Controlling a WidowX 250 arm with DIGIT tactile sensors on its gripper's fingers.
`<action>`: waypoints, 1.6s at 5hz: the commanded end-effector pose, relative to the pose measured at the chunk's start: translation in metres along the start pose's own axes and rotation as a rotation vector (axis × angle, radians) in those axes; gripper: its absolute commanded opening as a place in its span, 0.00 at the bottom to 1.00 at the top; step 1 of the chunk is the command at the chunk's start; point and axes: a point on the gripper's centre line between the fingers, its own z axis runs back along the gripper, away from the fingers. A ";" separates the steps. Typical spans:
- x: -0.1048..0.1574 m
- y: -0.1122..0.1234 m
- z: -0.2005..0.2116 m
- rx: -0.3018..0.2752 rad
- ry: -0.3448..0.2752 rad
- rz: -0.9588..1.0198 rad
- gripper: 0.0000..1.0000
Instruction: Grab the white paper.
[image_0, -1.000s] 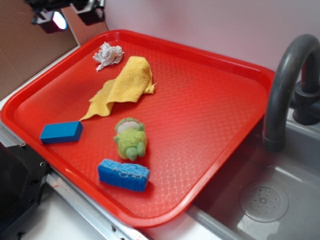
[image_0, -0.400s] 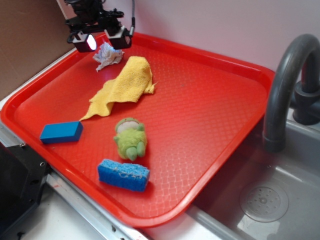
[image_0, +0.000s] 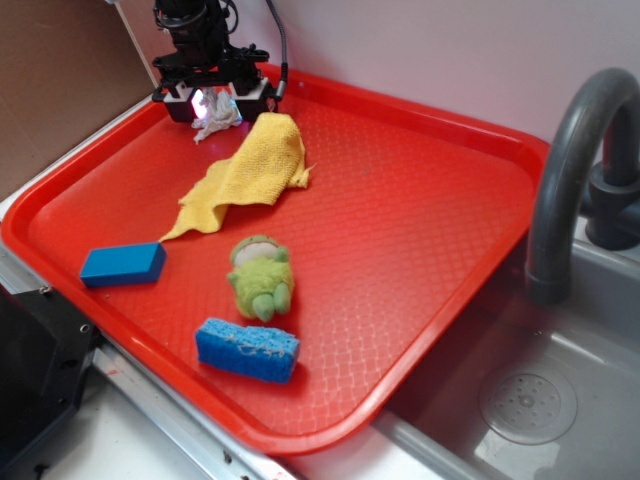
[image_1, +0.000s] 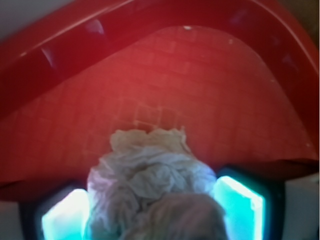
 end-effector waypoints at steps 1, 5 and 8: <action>0.001 0.000 0.009 0.010 -0.048 0.024 0.00; -0.023 -0.024 0.136 -0.064 0.136 -0.140 0.00; -0.139 -0.032 0.241 -0.195 -0.010 -0.383 0.00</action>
